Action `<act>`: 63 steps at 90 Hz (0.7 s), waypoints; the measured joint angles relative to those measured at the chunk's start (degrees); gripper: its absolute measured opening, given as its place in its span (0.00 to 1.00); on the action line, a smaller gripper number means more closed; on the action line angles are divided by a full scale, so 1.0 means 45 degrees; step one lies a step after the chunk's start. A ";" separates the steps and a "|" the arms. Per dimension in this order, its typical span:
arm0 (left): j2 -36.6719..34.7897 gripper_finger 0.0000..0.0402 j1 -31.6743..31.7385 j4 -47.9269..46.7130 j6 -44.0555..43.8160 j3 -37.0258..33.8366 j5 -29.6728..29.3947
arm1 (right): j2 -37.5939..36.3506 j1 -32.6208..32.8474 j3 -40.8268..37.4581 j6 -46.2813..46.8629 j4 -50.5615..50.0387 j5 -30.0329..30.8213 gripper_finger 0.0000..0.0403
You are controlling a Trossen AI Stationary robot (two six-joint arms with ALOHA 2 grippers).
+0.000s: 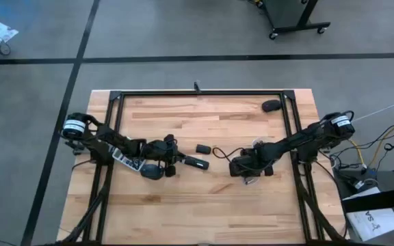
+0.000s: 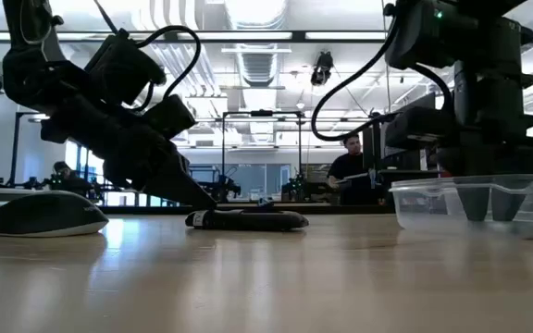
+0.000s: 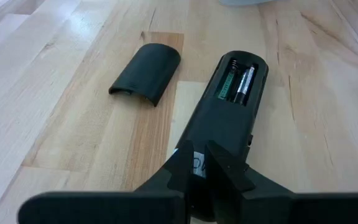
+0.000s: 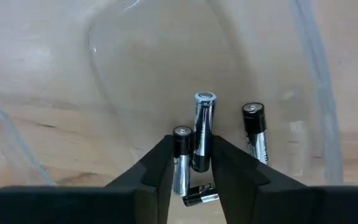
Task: Insert battery
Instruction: Insert the silver battery into the remote battery compartment
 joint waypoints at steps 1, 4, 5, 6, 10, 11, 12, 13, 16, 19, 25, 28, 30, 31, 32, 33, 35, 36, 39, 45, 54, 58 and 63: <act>0.0000 0.05 0.0000 0.0000 0.0000 0.0000 0.0003 | -0.0010 0.0000 0.0003 -0.0021 -0.0004 -0.0003 0.24; 0.0000 0.05 0.0000 0.0003 0.0000 0.0000 -0.0001 | -0.0052 0.0000 0.0008 -0.0030 -0.0027 0.0000 0.25; 0.0000 0.05 0.0000 0.0005 0.0000 0.0000 0.0001 | -0.0061 0.0000 0.0011 -0.0025 -0.0030 0.0001 0.25; 0.0000 0.05 0.0000 0.0005 0.0000 0.0000 0.0003 | -0.0069 0.0000 0.0013 -0.0019 -0.0031 0.0001 0.25; 0.0000 0.05 0.0000 0.0005 0.0000 0.0000 0.0004 | -0.0085 0.0000 0.0018 0.0013 -0.0027 -0.0011 0.26; 0.0000 0.05 0.0000 0.0005 0.0000 0.0000 0.0004 | -0.0087 0.0002 0.0018 0.0009 -0.0029 -0.0013 0.26; 0.0000 0.05 0.0000 0.0005 0.0000 0.0000 0.0004 | -0.0087 0.0005 0.0018 -0.0001 -0.0032 -0.0013 0.26; 0.0000 0.05 0.0000 0.0005 0.0000 0.0000 0.0004 | -0.0087 0.0005 0.0018 -0.0027 -0.0032 -0.0013 0.26; 0.0000 0.05 0.0000 0.0005 0.0000 0.0000 0.0004 | -0.0096 0.0005 0.0018 -0.0128 -0.0032 -0.0013 0.27; 0.0000 0.05 0.0000 0.0005 0.0000 0.0000 0.0004 | -0.0125 0.0005 0.0018 -0.0231 -0.0030 -0.0013 0.27; -0.0001 0.05 0.0000 0.0005 -0.0073 0.0000 0.0009 | -0.0159 0.0005 0.0022 -0.0253 -0.0022 -0.0013 0.28; -0.0005 0.05 0.0000 0.0005 -0.0144 0.0000 0.0014 | -0.0159 0.0005 0.0022 -0.0230 -0.0018 -0.0018 0.29; -0.0005 0.05 0.0000 0.0005 -0.0150 0.0000 0.0014 | -0.0159 0.0005 0.0022 -0.0213 -0.0013 -0.0013 0.29; -0.0005 0.05 0.0000 0.0005 -0.0153 0.0000 0.0018 | -0.0159 0.0005 0.0022 -0.0207 -0.0013 -0.0016 0.29; -0.0005 0.05 0.0000 0.0005 -0.0155 0.0000 0.0025 | -0.0159 0.0005 0.0022 -0.0205 -0.0011 -0.0016 0.30; -0.0005 0.05 0.0000 0.0005 -0.0155 0.0000 0.0039 | -0.0159 0.0005 0.0022 -0.0205 -0.0008 -0.0013 0.30; -0.0005 0.05 0.0000 0.0005 -0.0156 0.0000 0.0057 | -0.0159 0.0005 0.0022 -0.0210 0.0002 -0.0017 0.30; -0.0005 0.05 0.0000 0.0005 -0.0159 0.0000 0.0057 | -0.0159 0.0005 0.0022 -0.0210 0.0009 -0.0014 0.31; -0.0005 0.05 0.0000 0.0005 -0.0160 0.0002 0.0055 | -0.0164 0.0005 0.0022 -0.0215 0.0038 -0.0018 0.31; -0.0005 0.05 0.0000 0.0006 -0.0171 0.0005 0.0053 | -0.0171 0.0005 0.0024 -0.0215 0.0058 -0.0015 0.33; -0.0005 0.05 0.0000 0.0019 -0.0180 0.0000 0.0053 | -0.0189 0.0005 0.0032 -0.0321 0.0099 0.0002 0.34; -0.0005 0.05 0.0000 0.0019 -0.0185 0.0003 0.0053 | -0.0189 0.0005 0.0032 -0.0453 0.0099 0.0007 0.35; -0.0005 0.05 0.0000 0.0019 -0.0185 0.0000 0.0048 | -0.0189 0.0005 0.0032 -0.0531 0.0109 0.0012 0.35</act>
